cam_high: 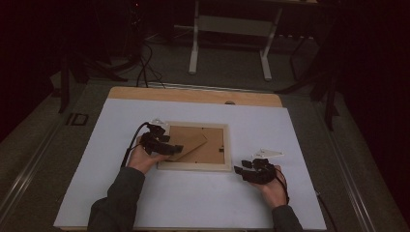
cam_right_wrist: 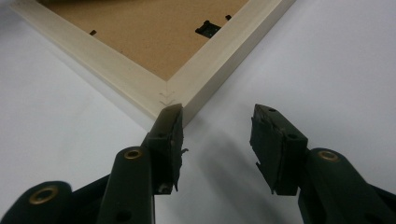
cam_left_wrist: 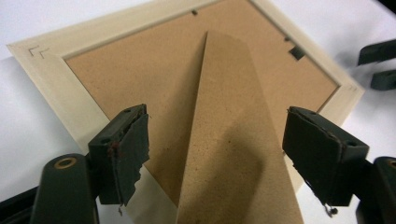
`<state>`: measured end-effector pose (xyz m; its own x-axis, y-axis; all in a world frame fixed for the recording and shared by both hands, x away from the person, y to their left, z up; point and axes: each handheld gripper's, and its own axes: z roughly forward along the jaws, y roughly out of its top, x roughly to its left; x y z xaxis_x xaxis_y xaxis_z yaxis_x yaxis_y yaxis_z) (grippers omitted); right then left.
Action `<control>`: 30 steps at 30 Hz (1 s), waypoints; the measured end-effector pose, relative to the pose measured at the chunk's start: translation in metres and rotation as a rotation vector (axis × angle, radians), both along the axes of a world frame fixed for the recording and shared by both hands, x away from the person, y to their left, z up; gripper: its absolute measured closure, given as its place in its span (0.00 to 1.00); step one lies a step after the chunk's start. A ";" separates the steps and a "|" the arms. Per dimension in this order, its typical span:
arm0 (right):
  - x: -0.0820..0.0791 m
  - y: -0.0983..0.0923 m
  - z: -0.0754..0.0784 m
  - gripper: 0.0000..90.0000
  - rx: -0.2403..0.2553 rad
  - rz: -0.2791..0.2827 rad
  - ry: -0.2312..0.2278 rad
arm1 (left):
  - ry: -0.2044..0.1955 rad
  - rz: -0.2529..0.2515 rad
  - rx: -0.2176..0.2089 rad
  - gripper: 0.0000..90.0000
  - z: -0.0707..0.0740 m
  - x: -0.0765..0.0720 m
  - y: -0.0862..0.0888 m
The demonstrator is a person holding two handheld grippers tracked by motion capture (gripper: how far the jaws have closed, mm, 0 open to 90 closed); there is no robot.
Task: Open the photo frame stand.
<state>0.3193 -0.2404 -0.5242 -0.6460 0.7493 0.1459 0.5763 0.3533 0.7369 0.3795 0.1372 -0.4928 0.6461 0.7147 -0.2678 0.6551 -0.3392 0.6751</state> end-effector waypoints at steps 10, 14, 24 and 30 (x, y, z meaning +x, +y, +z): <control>0.000 -0.001 0.000 0.59 0.000 0.000 0.001 | 0.053 -0.035 -0.008 0.27 -0.006 0.007 -0.011; 0.000 -0.001 0.000 0.59 0.005 -0.004 0.004 | 0.067 -0.058 0.014 0.27 -0.008 0.008 -0.016; -0.002 0.002 0.003 0.58 0.009 -0.003 -0.004 | 0.074 -0.058 0.060 0.32 -0.010 0.007 -0.018; 0.000 0.001 0.012 0.57 0.023 -0.008 -0.023 | 0.091 -0.075 0.080 0.33 -0.013 0.008 -0.022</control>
<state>0.3194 -0.2389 -0.5122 -0.6430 0.7513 0.1485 0.5622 0.3314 0.7577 0.3872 0.1151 -0.5059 0.6739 0.6870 -0.2718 0.6832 -0.4394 0.5832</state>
